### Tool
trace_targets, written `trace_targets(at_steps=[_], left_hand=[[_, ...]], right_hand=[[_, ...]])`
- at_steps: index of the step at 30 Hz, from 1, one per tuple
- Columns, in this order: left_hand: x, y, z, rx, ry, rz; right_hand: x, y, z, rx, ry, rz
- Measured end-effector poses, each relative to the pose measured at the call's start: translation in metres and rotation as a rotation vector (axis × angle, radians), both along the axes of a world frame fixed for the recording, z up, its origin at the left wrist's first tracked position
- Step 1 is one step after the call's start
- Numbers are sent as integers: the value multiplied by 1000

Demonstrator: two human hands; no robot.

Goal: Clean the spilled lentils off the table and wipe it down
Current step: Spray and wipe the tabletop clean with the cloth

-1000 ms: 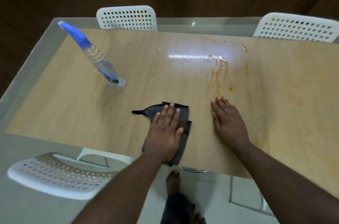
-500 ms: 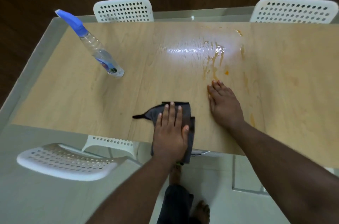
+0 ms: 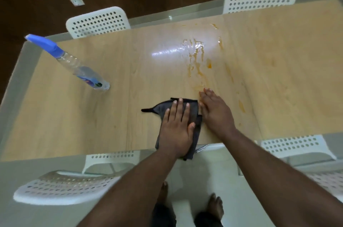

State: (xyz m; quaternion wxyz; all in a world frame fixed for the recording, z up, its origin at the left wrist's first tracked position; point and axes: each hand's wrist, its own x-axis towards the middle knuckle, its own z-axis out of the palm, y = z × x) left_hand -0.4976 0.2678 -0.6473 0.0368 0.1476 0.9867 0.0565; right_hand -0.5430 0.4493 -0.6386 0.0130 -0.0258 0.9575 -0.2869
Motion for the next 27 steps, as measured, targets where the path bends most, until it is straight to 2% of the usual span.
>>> trace_targets(at_steps=[4, 7, 10, 13, 16, 20, 22, 27], left_hand=[[27, -10, 10, 89, -79, -163], [6, -34, 23, 374, -258, -192], [-28, -63, 38, 549, -263, -135], [-70, -71, 43, 507, -203, -151], [-105, -60, 30, 383, -231, -243], [-112, -46, 6, 240, -198, -262], [-101, -42, -1, 204, -122, -264], [-97, -39, -12, 108, 26, -272]], right_hand=[[64, -29, 9, -53, 61, -136], [103, -69, 3, -107, 122, -212], [114, -114, -5, -78, 126, -180], [95, -151, 1, 86, 20, -211], [84, -168, 0, 230, -39, -380], [97, -187, -2, 203, -121, -729], [101, -184, -3, 206, -164, -822], [64, -114, -4, 201, -265, -1057]])
